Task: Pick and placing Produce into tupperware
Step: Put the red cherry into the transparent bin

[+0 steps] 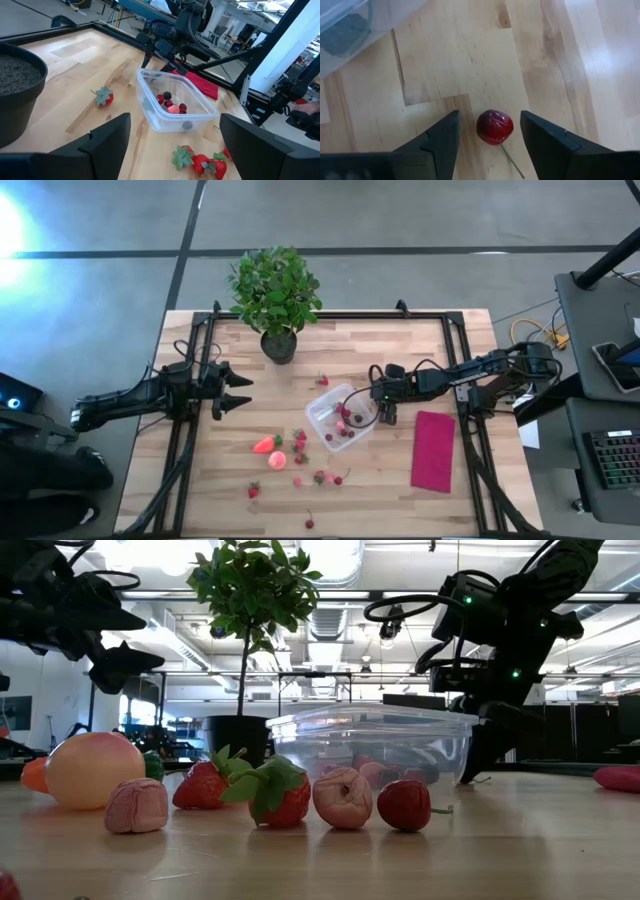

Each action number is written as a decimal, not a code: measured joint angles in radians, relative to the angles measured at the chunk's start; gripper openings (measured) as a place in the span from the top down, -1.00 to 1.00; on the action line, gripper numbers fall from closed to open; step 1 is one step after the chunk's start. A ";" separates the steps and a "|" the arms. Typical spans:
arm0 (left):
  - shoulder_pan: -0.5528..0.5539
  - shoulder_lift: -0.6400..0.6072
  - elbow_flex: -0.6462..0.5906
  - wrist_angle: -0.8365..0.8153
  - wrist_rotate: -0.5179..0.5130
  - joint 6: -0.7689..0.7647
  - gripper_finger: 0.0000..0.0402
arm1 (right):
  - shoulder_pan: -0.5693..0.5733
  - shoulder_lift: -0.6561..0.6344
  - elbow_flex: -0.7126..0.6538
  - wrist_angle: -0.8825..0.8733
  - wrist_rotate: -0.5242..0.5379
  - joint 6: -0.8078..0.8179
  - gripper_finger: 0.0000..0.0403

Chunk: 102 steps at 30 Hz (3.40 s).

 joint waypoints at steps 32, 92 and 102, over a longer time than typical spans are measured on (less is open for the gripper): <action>0.000 0.000 0.000 0.000 0.000 0.000 -0.46 | 0.006 -0.019 0.176 -0.222 0.062 0.212 0.61; 0.000 0.000 0.000 0.000 0.000 0.000 -0.46 | 0.550 0.389 0.919 -0.672 0.074 0.503 -0.07; 0.000 0.000 0.000 0.000 0.000 0.000 -0.46 | 0.607 0.409 0.780 -0.349 0.025 0.413 -0.07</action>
